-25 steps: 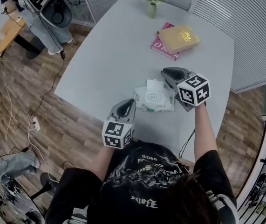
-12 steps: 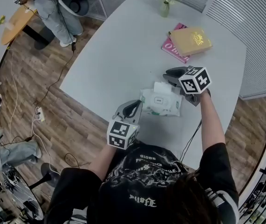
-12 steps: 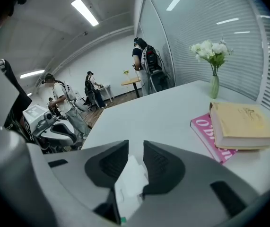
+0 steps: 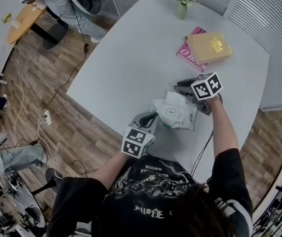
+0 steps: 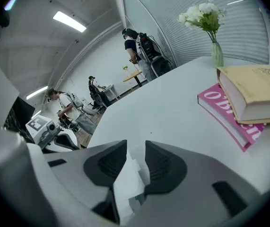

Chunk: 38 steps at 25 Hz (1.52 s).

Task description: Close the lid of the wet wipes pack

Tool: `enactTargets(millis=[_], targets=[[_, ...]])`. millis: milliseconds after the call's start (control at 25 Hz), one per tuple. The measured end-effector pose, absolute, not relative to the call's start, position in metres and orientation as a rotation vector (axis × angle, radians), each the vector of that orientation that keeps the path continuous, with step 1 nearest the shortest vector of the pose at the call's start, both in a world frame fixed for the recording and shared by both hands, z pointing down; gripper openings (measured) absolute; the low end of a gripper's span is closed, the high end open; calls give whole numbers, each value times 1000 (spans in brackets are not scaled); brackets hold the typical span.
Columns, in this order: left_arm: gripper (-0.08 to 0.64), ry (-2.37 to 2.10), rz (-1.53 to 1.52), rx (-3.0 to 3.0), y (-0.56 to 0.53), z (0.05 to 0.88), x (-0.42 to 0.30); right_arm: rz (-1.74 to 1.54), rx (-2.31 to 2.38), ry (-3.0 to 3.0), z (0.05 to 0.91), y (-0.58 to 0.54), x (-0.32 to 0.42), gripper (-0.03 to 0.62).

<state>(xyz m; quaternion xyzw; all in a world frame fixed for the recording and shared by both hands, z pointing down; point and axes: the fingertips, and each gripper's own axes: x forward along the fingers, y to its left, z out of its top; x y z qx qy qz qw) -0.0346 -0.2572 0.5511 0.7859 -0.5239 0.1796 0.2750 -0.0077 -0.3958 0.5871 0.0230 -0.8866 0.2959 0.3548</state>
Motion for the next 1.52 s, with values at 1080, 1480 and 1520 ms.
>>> enactTargets(millis=[1080,1480,1520], targets=[[11,-1360,578,1963,-249,602,-37,691,-75,-2265,589,-374,-11,23],[11,-1335,494,1941,-249,600,-37,599,-82,-2294,559,-354,-6,15],[11,-1327,481,1948,-248,598,-36,592,-76,-2296,557,-351,-6,15]])
